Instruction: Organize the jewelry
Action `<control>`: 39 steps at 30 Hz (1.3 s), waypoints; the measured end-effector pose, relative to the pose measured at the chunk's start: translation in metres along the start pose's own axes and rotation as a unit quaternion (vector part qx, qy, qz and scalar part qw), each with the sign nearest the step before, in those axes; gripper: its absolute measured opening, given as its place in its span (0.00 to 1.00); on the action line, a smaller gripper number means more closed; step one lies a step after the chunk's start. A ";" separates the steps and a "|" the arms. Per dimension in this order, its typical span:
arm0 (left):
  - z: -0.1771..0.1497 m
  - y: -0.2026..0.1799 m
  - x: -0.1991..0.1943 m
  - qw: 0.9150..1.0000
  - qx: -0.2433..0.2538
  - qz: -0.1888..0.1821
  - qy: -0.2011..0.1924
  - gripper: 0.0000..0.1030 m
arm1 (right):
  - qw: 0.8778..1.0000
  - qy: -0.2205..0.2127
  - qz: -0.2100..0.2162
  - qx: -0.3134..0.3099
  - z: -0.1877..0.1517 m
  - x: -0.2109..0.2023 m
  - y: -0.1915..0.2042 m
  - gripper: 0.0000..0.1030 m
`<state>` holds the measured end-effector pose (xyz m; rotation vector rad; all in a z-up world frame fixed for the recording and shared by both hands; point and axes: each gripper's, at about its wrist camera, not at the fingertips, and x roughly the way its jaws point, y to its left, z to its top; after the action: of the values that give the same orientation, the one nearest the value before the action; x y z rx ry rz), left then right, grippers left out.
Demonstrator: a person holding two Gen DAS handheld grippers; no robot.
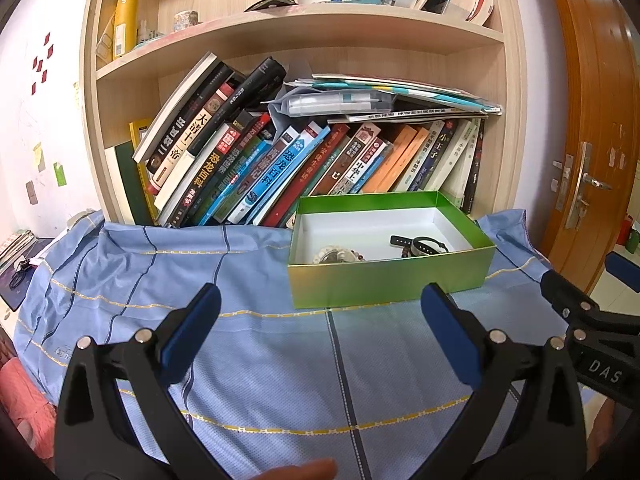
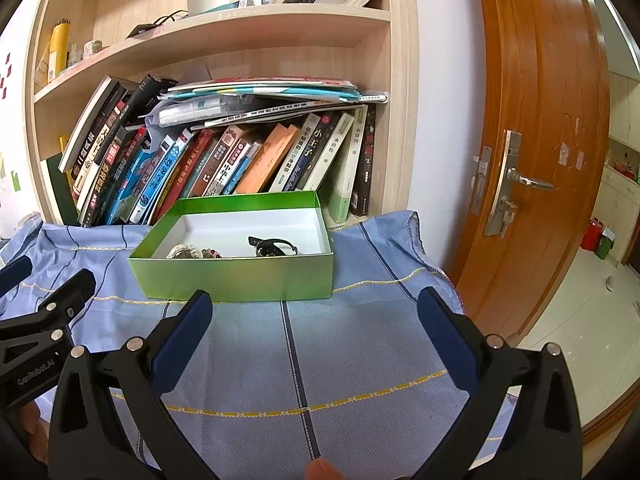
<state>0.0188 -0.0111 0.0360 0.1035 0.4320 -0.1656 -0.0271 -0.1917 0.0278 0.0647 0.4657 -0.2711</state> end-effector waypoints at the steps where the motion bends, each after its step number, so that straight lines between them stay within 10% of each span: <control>1: 0.000 0.000 -0.001 1.000 0.000 0.000 -0.001 0.96 | 1.000 -0.003 0.002 0.001 0.000 -0.002 0.000 0.97; 39: 0.000 0.004 -0.006 1.000 0.003 0.008 -0.003 0.96 | 1.000 -0.004 0.001 0.003 0.001 -0.009 0.005 0.97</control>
<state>0.0142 -0.0060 0.0390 0.1127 0.4247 -0.1517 -0.0332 -0.1849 0.0333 0.0690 0.4575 -0.2713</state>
